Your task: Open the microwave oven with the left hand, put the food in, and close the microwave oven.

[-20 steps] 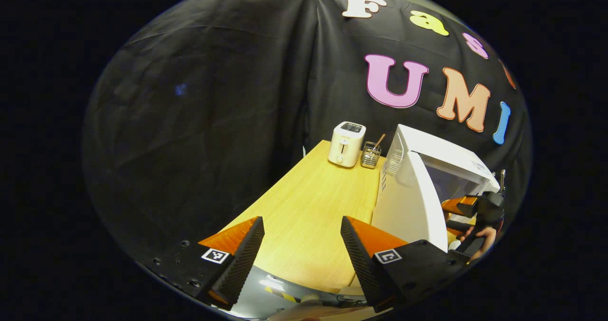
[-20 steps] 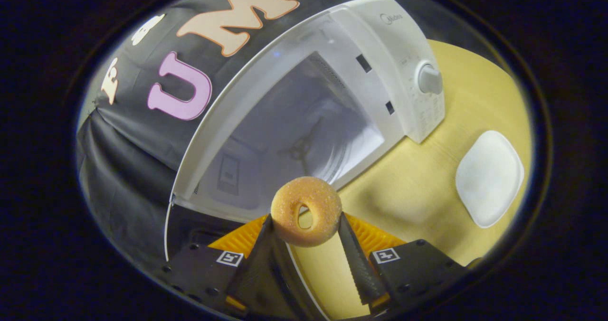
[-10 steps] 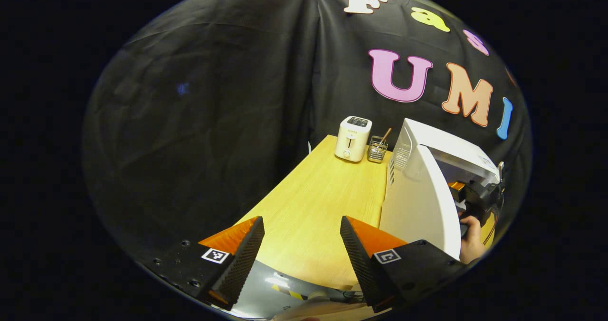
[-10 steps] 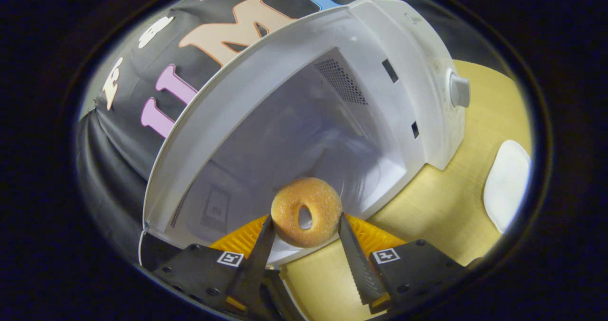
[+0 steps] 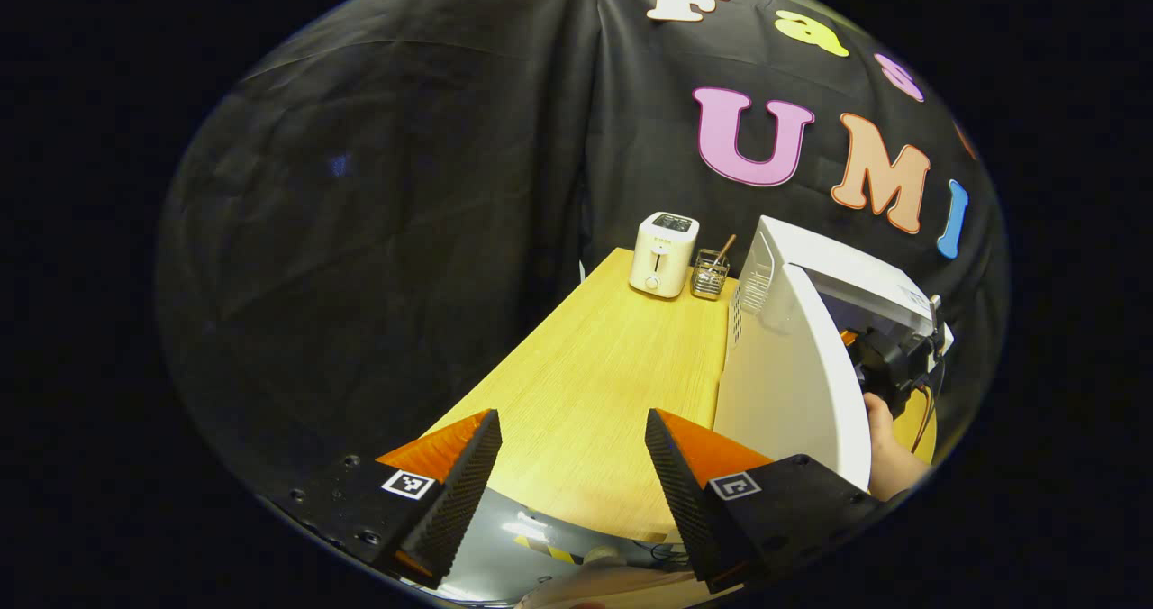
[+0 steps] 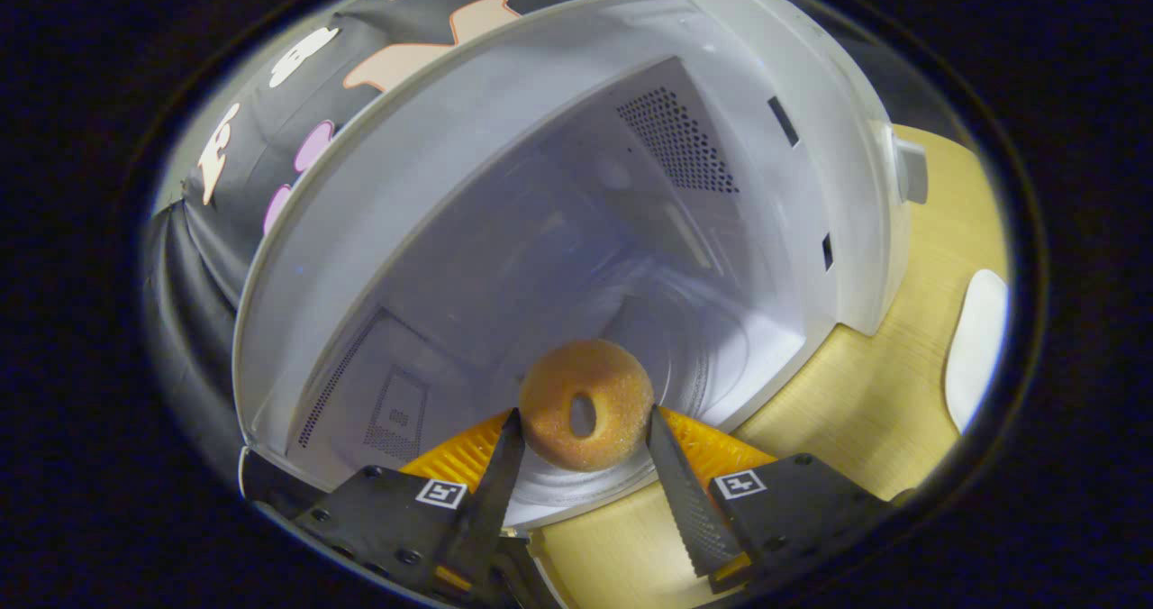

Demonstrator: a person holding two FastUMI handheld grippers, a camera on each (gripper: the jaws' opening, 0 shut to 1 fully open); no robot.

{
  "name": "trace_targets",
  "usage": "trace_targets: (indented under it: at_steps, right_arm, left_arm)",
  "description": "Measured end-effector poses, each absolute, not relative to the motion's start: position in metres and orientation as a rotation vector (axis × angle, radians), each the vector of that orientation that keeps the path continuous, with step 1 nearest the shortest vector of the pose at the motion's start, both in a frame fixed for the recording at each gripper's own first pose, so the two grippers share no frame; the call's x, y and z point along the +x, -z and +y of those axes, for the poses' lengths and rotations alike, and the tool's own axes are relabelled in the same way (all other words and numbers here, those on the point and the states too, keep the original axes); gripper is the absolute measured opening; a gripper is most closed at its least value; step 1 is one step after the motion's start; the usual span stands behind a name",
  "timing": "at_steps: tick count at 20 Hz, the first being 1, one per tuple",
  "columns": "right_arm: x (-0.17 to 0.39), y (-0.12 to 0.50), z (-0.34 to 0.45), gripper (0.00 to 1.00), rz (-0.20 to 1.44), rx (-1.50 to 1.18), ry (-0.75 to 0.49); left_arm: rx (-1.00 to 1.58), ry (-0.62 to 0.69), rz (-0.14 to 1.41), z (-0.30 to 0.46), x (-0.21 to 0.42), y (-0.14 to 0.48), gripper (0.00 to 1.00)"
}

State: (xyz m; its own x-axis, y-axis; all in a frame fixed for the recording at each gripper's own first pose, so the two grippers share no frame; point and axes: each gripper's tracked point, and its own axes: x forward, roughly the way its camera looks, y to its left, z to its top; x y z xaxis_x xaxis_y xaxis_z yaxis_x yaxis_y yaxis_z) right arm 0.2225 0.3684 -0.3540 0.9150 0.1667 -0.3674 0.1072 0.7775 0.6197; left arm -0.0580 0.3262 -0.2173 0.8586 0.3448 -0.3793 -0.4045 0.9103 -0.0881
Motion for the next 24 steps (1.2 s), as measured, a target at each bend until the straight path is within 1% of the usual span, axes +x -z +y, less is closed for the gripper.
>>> trace_targets:
  at_steps: [2, 4, 5, 6, 9, 14, 16, 18, 19, 20, 21, 22, 23, 24]
  right_arm:
    - [0.224, 0.354, 0.372, 0.72, 0.420, 0.675, -0.042]
    - [0.223, 0.353, 0.371, 0.76, 0.425, 0.649, -0.047]
    - [0.221, 0.351, 0.372, 0.83, 0.428, 0.640, -0.053]
    - [0.218, 0.348, 0.370, 0.87, 0.427, 0.627, -0.055]
    - [0.199, 0.338, 0.365, 0.88, 0.423, 0.574, -0.082]
    - [0.150, 0.316, 0.347, 0.89, 0.414, 0.483, -0.138]
    - [0.128, 0.304, 0.341, 0.89, 0.408, 0.468, -0.165]
    - [0.108, 0.297, 0.328, 0.89, 0.421, 0.429, -0.168]
    - [0.099, 0.293, 0.320, 0.89, 0.421, 0.415, -0.161]
    - [0.092, 0.288, 0.312, 0.89, 0.412, 0.405, -0.154]
    - [0.082, 0.278, 0.303, 0.89, 0.401, 0.391, -0.146]
    - [0.075, 0.272, 0.295, 0.95, 0.387, 0.372, -0.137]
    - [0.069, 0.268, 0.288, 0.95, 0.378, 0.353, -0.129]
    - [0.064, 0.264, 0.284, 0.95, 0.372, 0.337, -0.125]
  left_arm:
    - [-0.164, -0.390, 0.365, 0.324, -0.061, 0.216, 0.95]
    - [-0.160, -0.389, 0.367, 0.323, -0.063, 0.216, 0.94]
    - [-0.159, -0.388, 0.370, 0.323, -0.063, 0.216, 0.95]
    - [-0.160, -0.388, 0.374, 0.323, -0.063, 0.217, 0.95]
    - [-0.166, -0.369, 0.373, 0.318, -0.061, 0.216, 0.95]
    - [-0.172, -0.297, 0.370, 0.302, -0.053, 0.215, 0.92]
    - [-0.174, -0.260, 0.369, 0.295, -0.049, 0.214, 0.85]
    - [-0.171, -0.234, 0.371, 0.290, -0.045, 0.215, 0.80]
    - [-0.167, -0.227, 0.375, 0.288, -0.045, 0.216, 0.75]
    - [-0.162, -0.223, 0.379, 0.288, -0.043, 0.217, 0.66]
    - [-0.158, -0.218, 0.383, 0.287, -0.042, 0.218, 0.46]
    - [-0.157, -0.207, 0.387, 0.284, -0.042, 0.217, 0.37]
    - [-0.153, -0.196, 0.393, 0.281, -0.041, 0.218, 0.27]
    - [-0.144, -0.188, 0.396, 0.280, -0.042, 0.219, 0.29]
